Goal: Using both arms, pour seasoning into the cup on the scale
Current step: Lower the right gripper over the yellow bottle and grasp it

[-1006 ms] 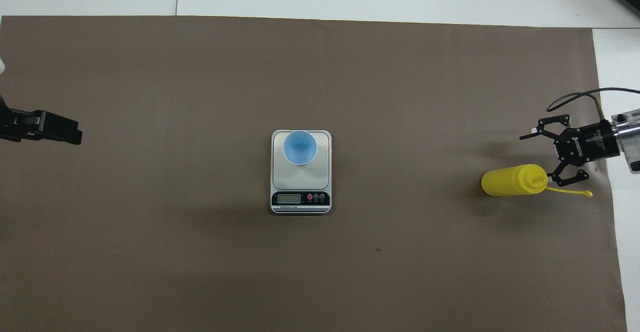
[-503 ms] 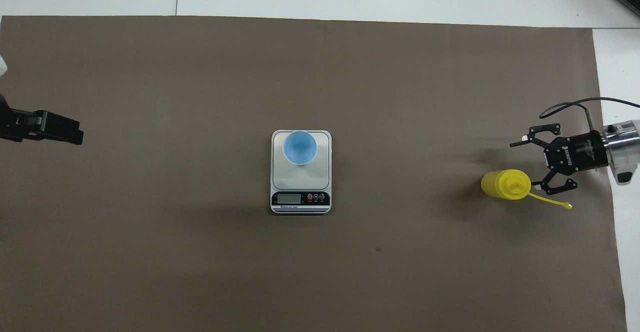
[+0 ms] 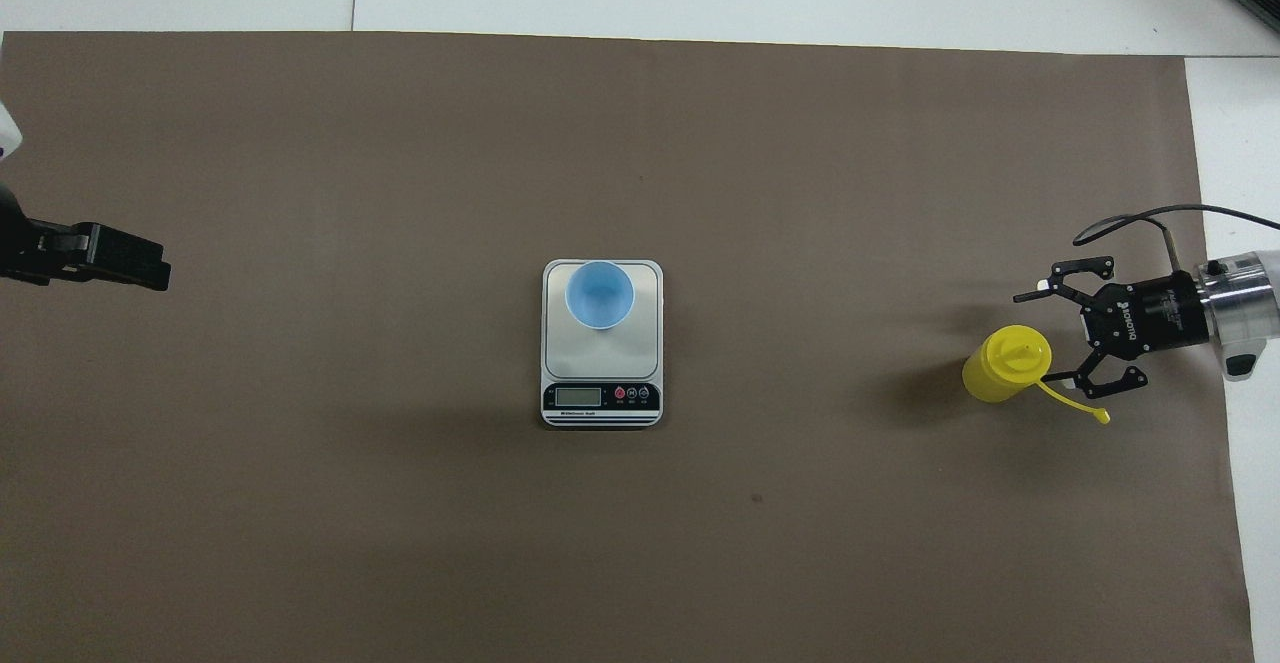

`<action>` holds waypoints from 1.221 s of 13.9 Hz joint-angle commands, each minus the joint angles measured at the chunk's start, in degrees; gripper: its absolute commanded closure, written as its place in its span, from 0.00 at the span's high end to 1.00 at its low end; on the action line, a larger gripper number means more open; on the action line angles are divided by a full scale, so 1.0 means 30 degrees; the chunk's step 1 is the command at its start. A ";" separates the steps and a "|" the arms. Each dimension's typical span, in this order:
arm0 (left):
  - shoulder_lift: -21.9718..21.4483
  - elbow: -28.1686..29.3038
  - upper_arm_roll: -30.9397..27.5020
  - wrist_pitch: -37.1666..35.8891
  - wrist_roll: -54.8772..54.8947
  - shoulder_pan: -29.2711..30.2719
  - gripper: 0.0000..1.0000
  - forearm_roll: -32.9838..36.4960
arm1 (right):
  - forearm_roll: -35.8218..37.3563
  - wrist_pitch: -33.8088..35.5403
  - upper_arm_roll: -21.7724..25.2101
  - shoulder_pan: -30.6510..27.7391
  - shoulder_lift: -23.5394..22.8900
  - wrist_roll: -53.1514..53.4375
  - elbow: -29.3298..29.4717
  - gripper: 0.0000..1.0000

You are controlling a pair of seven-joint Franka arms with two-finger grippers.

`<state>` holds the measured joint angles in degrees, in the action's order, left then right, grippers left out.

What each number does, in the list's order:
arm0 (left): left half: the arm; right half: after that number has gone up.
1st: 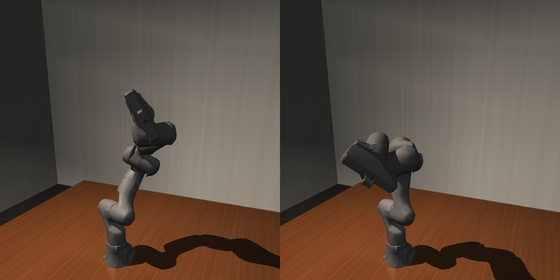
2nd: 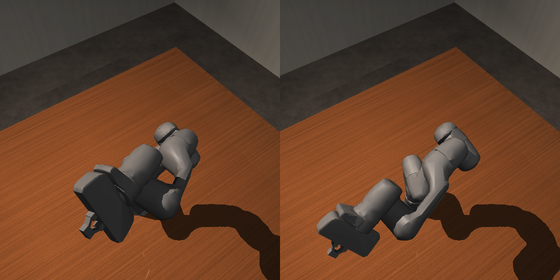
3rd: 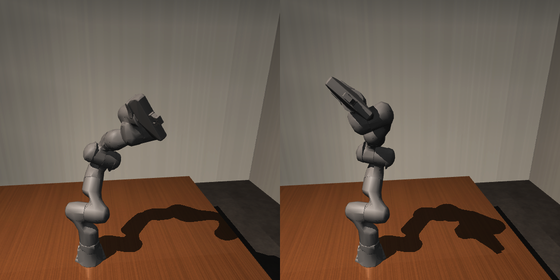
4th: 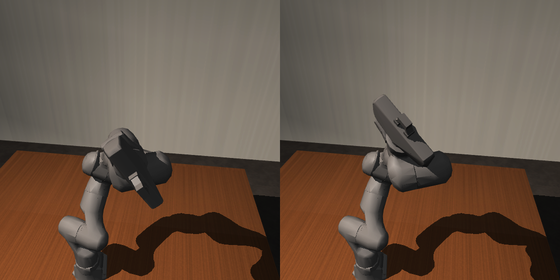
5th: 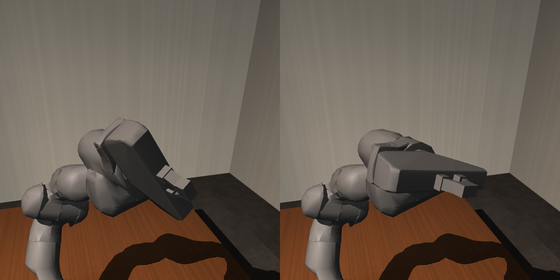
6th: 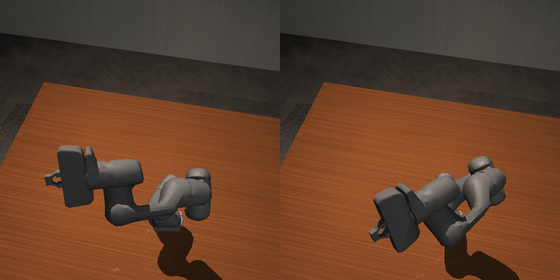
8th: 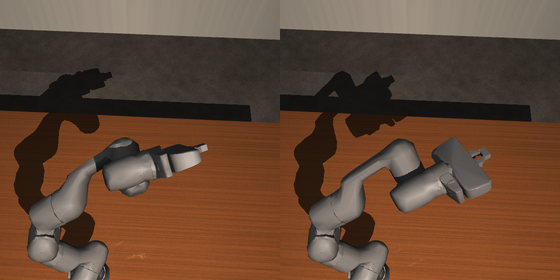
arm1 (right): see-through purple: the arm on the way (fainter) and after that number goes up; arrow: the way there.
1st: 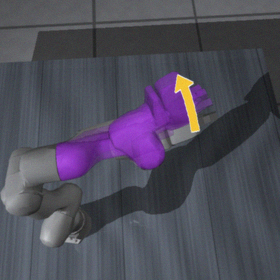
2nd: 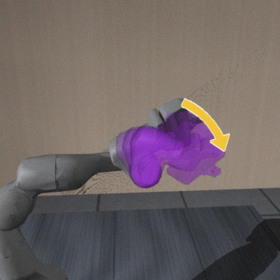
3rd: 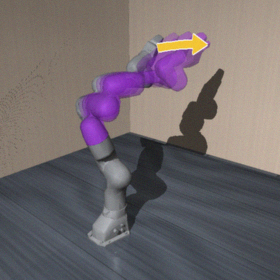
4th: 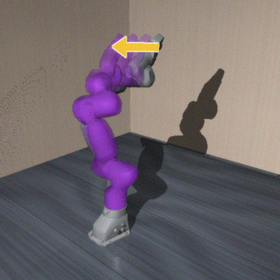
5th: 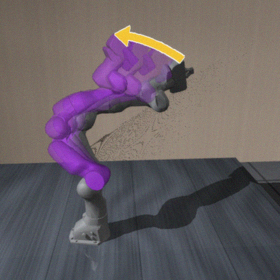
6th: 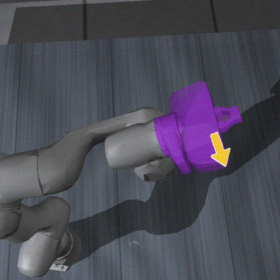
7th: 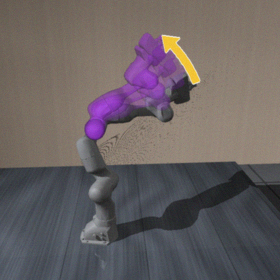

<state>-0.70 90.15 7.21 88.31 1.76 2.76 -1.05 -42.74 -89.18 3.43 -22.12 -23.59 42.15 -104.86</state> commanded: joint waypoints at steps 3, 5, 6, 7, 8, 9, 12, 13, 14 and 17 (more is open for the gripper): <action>-0.0587 0.0859 0.0115 0.0563 0.0028 0.0136 1.00 0.0146 | -0.0459 -0.0274 -0.0031 -0.0303 0.0980 -0.1212 -0.1550 1.00; -0.0616 0.0859 0.0115 0.0562 0.0028 0.0107 1.00 0.0146 | -0.0371 -0.0419 0.0028 -0.0332 0.0980 -0.1567 -0.1551 1.00; -0.0616 0.0859 0.0115 0.0562 -0.0001 0.0106 1.00 0.0146 | -0.0342 -0.0565 0.0231 -0.0361 0.0980 -0.1568 -0.1550 1.00; -0.0616 0.0859 0.0115 0.0562 -0.0001 0.0106 1.00 0.0146 | -0.0313 -0.0537 0.0407 -0.0362 0.0980 -0.1597 -0.1550 1.00; -0.0587 0.0859 0.0115 0.0562 -0.0001 0.0106 1.00 0.0146 | -0.0312 -0.0421 0.0409 -0.0333 0.0980 -0.1597 -0.1579 1.00; -0.0587 0.0859 0.0115 0.0533 -0.0001 0.0106 1.00 0.0146 | -0.0312 -0.0275 0.0409 -0.0332 0.1009 -0.1771 -0.1638 1.00; -0.0616 0.0859 0.0115 0.0533 -0.0001 0.0106 1.00 0.0146 | -0.0283 -0.0068 0.0438 -0.0332 0.1447 -0.3231 -0.2717 1.00; -0.0587 0.0859 0.0115 0.0533 -0.0001 0.0106 1.00 0.0146 | -0.0225 -0.0097 0.0438 -0.0303 0.1594 -0.3905 -0.3157 1.00; -0.0616 0.0859 0.0115 0.0562 -0.0001 0.0106 1.00 0.0146 | -0.0166 -0.0127 0.0438 -0.0303 0.1682 -0.4231 -0.3394 1.00; -0.0616 0.0888 0.0115 0.0562 -0.0001 0.0106 1.00 0.0146 | -0.0020 0.0251 0.0438 -0.0216 0.1713 -0.4234 -0.3425 1.00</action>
<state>-0.85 90.47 7.27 88.43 1.76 2.76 -1.05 -42.75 -88.75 4.84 -22.75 -20.51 30.76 -113.07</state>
